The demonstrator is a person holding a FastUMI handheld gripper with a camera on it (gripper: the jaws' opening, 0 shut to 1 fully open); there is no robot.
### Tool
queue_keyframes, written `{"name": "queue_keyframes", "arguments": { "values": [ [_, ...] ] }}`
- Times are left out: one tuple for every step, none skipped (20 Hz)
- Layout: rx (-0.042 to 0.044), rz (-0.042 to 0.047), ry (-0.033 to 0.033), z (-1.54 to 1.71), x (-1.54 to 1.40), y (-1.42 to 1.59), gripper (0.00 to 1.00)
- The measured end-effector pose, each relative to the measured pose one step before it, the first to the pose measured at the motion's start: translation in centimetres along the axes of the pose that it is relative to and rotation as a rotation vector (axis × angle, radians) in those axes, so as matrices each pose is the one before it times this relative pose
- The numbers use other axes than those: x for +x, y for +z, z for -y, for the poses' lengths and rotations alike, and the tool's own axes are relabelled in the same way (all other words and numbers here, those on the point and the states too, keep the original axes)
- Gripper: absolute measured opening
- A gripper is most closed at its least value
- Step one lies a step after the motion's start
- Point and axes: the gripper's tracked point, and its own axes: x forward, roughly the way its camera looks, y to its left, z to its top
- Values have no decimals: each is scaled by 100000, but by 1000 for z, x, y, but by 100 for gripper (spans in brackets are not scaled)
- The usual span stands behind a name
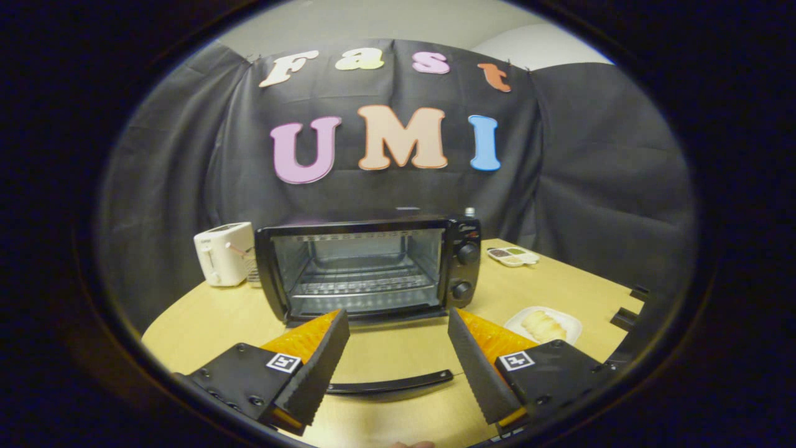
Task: Open the toaster oven, put the food inside, and close the toaster oven door.
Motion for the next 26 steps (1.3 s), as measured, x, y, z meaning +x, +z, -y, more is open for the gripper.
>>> {"name": "queue_keyframes", "arguments": {
  "values": [
    [194, 258, -2269, 1145, 278, 145, 99],
    [-359, -213, -2358, 1285, 324, 103, 99],
    [-563, -342, -2222, 1133, 346, 18, 99],
    [-450, -630, -1906, 1069, 429, 34, 99],
    [-629, -558, -1461, 987, 417, -127, 99],
    [-740, -104, -1948, 995, 512, 49, 99],
    [-638, -373, -1568, 940, 624, -79, 99],
    [-173, -668, -753, 669, 611, -124, 99],
    [199, -1112, -741, 694, 546, -290, 99],
    [232, -1286, -624, 719, 622, -464, 99],
    [251, -1156, -1196, 875, 649, -304, 99],
    [280, -1204, -1339, 1016, 731, -494, 99],
    [376, -1368, -1358, 947, 553, -417, 99],
    [654, -1280, -1774, 1035, 794, -492, 99],
    [695, -1314, -1401, 849, 612, -456, 99],
    [793, -1264, -1473, 877, 544, -465, 99],
    [689, -988, -1111, 784, 664, -287, 100],
    [406, -1257, -823, 695, 684, -298, 100],
    [48, -1209, -873, 635, 740, -456, 100],
    [-274, -1791, -806, 625, 723, -442, 100],
    [-573, -1740, -1284, 725, 789, -456, 100],
    [-741, -1645, -1428, 754, 610, -426, 100],
    [-472, -1695, -858, 658, 427, -432, 100],
    [148, -1149, -177, 357, 413, -321, 100],
    [566, -986, 454, 284, 314, -369, 100],
    [508, -1055, 594, 102, 319, -280, 100]
  ]
}}
